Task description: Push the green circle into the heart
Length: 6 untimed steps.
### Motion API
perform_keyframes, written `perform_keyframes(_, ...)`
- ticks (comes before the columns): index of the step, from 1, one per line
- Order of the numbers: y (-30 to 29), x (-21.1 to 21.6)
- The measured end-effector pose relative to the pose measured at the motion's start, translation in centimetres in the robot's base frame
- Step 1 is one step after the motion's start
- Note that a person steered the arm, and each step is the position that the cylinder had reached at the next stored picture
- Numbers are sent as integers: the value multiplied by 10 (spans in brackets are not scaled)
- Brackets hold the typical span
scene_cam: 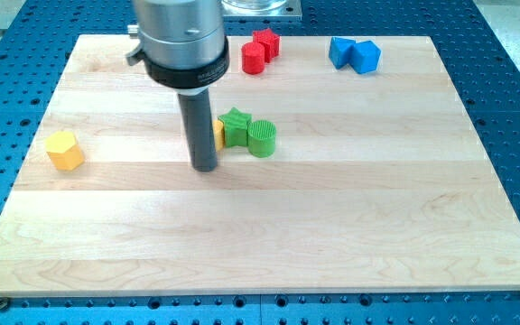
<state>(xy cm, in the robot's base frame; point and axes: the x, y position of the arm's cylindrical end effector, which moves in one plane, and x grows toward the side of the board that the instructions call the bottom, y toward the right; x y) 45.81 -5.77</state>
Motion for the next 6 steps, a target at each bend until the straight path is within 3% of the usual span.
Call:
perform_keyframes(1,15,3)
perform_keyframes(2,55,35)
perform_keyframes(3,100,11)
perform_keyframes(4,90,-23)
perform_keyframes(6,22,-13)
